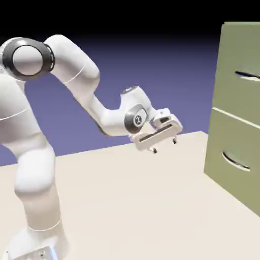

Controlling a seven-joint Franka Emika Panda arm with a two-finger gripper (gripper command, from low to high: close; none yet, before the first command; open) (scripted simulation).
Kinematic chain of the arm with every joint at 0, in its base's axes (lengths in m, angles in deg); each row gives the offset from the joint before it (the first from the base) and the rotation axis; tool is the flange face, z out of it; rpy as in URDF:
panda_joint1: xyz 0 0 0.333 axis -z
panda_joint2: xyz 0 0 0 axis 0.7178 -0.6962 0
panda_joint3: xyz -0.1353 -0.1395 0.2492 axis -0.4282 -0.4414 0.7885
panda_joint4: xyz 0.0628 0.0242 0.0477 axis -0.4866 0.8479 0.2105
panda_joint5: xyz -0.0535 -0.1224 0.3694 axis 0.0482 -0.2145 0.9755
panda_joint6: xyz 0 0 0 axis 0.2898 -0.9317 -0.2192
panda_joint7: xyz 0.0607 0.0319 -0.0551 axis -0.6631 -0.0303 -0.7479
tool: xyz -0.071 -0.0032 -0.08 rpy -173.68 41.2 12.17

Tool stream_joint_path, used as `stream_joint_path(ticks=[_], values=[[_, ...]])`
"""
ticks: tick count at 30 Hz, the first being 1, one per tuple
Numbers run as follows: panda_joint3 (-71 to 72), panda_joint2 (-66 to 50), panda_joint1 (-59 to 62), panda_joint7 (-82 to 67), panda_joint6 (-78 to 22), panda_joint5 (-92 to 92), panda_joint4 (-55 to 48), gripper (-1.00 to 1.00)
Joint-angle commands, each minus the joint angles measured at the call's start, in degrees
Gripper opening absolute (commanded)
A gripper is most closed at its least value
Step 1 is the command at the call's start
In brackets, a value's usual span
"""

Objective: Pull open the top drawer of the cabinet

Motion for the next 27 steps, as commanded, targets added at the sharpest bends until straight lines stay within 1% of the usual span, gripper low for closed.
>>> stream_joint_path(ticks=[1,27], values=[[1.3,-1.4,0.8,-2.5,-0.5,-1.8,-0.7,0.00],[36.1,-38.8,21.4,-67.3,-12.3,-49.2,-19.2,0.00]])
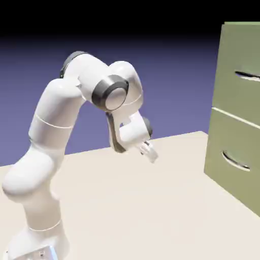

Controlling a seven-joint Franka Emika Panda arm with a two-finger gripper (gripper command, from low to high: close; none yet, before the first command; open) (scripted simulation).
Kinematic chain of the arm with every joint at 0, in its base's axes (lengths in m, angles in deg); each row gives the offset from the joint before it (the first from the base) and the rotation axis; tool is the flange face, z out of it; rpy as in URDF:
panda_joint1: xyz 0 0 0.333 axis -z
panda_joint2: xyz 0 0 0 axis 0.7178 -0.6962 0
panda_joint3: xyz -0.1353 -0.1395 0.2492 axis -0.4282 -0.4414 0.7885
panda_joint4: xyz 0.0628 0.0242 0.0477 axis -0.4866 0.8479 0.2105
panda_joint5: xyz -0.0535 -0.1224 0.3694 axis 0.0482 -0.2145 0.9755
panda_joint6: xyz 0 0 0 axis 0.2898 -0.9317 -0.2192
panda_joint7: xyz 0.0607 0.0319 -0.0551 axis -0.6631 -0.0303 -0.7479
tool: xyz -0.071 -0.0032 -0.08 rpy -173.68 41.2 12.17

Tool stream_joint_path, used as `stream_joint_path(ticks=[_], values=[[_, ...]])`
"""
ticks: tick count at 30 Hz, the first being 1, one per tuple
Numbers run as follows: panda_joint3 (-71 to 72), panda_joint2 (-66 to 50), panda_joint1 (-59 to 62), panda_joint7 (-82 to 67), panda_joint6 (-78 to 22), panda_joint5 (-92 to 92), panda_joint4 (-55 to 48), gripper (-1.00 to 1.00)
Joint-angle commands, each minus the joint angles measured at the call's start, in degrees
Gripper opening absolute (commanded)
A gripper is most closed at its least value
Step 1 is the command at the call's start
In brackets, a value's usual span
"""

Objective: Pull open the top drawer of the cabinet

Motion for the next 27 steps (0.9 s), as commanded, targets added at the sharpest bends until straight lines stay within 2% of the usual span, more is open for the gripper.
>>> stream_joint_path(ticks=[1,27], values=[[1.3,-1.4,0.8,-2.5,-0.5,-1.8,-0.7,0.00],[36.1,-38.8,21.4,-67.3,-12.3,-49.2,-19.2,0.00]])
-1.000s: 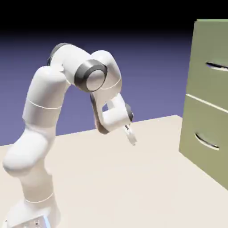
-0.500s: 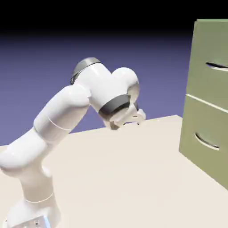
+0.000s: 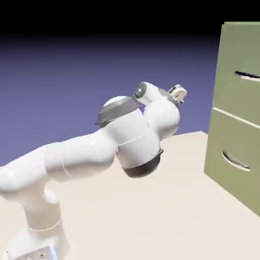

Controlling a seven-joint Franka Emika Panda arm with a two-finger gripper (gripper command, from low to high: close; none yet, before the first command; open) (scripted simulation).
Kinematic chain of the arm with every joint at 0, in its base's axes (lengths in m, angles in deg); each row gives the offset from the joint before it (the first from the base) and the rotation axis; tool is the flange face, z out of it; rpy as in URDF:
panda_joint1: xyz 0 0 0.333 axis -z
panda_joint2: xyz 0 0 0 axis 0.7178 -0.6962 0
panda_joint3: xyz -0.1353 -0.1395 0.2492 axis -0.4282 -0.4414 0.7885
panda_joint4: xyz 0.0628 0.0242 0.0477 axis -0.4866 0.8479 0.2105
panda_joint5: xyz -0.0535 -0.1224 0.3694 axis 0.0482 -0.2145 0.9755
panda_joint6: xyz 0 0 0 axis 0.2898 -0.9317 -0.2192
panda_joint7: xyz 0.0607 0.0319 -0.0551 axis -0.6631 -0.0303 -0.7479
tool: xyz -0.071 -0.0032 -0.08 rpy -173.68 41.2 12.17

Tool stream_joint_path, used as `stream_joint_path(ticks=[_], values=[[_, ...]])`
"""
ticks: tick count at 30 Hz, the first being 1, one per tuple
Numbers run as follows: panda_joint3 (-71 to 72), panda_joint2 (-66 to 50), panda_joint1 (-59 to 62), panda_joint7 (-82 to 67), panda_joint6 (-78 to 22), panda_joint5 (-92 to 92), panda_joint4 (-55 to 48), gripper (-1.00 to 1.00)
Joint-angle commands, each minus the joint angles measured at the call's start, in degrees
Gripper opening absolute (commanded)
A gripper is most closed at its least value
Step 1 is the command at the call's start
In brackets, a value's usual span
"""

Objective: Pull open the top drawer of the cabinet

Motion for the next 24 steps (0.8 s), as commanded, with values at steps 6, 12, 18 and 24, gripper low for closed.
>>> stream_joint_path(ticks=[6,12,18,24], values=[[8.0,-8.6,4.8,-15.0,-2.7,-10.9,-4.3,0.00],[16.1,-17.3,9.5,-29.9,-5.5,-21.9,-8.5,0.00],[15.5,-17.3,4.4,-32.4,-2.6,-22.3,-17.0,0.00],[15.6,-17.7,2.5,-33.5,-2.0,-22.6,-19.5,-1.00]])
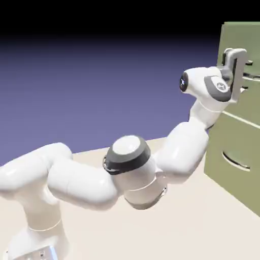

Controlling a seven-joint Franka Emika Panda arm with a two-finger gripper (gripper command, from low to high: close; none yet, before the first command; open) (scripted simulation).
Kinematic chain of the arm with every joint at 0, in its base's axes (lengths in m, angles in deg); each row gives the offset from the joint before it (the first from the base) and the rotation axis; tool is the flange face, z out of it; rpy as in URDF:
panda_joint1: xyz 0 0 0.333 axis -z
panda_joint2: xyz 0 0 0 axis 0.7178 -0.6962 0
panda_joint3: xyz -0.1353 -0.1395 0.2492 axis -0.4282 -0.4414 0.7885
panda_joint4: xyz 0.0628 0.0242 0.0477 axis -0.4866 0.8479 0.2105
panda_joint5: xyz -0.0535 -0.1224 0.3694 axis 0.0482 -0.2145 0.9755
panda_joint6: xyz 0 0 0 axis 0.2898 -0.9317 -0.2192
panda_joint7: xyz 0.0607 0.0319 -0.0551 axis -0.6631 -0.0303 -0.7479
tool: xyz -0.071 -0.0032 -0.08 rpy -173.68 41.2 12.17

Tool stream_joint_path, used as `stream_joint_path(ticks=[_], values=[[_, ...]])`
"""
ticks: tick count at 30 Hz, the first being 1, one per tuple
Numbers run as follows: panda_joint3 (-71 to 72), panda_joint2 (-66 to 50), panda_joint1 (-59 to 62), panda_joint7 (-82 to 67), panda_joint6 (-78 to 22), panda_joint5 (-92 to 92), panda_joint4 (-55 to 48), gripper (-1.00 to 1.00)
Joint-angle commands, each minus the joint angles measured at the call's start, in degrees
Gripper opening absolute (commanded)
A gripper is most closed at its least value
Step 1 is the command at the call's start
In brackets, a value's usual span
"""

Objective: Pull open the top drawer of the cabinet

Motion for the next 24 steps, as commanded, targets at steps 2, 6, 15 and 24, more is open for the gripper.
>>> stream_joint_path(ticks=[2,6,15,24], values=[[1.0,-1.2,2.2,0.0,-1.9,-0.3,4.2,-1.00],[2.9,-3.6,6.6,0.0,-5.7,-0.6,12.5,-1.00],[6.2,-7.3,17.9,1.2,-13.1,1.1,31.1,-1.00],[11.0,-10.5,31.3,2.8,-18.7,6.7,49.8,-1.00]])
